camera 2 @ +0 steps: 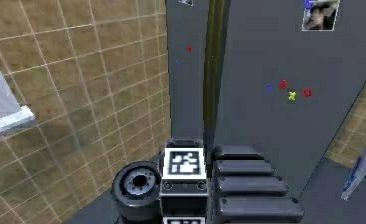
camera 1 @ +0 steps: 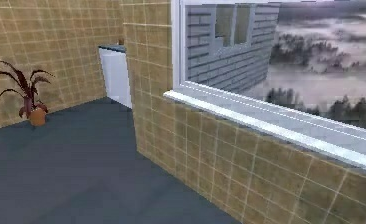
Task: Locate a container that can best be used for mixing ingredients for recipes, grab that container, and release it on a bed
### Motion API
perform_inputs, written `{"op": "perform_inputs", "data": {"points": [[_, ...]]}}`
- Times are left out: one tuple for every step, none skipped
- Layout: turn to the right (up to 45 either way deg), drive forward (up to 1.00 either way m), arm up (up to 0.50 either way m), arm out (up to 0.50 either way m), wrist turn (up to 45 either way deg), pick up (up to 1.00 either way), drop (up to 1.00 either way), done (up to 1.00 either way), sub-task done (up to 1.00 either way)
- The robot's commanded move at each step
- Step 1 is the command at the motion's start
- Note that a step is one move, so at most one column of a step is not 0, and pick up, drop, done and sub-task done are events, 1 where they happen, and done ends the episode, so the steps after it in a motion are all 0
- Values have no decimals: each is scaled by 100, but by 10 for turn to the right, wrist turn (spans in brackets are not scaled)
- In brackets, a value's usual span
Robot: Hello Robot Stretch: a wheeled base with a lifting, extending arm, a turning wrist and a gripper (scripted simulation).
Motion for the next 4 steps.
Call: {"op": "perform_inputs", "data": {"points": [[-450,0,0,0,0,0,0,0,0],[0,100,0,0,0,0,0,0,0],[-60,0,0,0,0,0,0,0,0],[0,60,0,0,0,0,0,0,0]]}}
